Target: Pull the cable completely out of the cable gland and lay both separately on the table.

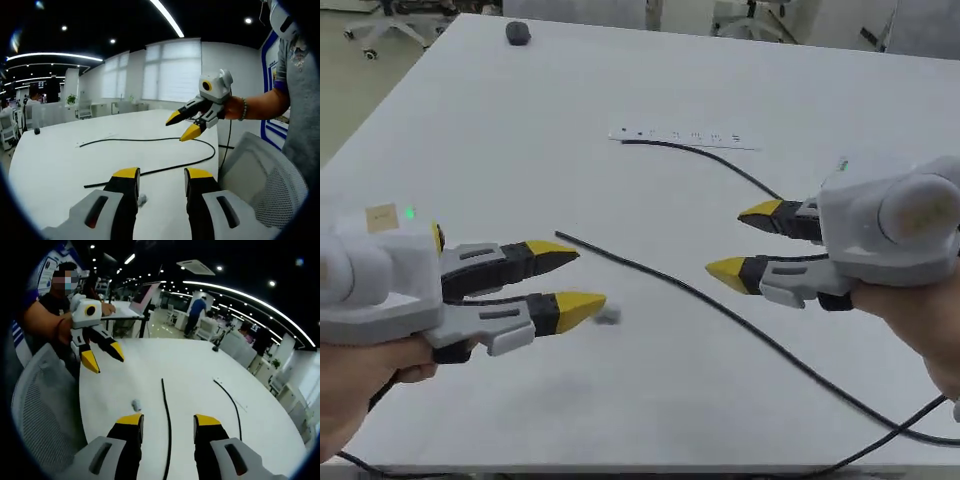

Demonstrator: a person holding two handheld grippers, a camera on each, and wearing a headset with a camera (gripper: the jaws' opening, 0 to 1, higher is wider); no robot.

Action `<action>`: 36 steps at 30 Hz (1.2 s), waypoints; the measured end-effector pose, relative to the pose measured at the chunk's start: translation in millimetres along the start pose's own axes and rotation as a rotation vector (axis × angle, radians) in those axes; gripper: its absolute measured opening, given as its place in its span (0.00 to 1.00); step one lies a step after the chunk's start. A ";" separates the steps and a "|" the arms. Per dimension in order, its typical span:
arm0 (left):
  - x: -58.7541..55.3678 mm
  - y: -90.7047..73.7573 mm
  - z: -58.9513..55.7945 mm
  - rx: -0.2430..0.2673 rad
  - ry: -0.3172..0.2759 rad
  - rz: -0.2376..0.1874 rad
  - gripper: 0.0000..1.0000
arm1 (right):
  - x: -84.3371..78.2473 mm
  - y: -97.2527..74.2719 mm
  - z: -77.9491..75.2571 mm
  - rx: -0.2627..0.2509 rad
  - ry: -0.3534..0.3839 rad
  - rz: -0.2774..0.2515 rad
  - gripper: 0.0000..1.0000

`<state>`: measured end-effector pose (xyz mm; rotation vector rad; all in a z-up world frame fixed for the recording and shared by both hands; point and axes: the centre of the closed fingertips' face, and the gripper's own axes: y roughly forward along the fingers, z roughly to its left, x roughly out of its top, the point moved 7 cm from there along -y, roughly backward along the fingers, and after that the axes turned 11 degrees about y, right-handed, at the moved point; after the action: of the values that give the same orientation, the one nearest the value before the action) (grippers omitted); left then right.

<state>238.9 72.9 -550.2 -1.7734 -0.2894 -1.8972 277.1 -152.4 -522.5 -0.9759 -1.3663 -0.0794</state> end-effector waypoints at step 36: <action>1.6 -16.4 -26.0 0.182 0.002 0.136 0.69 | -62.6 -45.8 21.0 -0.053 0.102 0.017 0.42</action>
<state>208.1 73.5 -548.6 -1.6283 -0.3221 -1.7206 218.1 -197.9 -552.8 -1.0137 -1.2676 -0.1513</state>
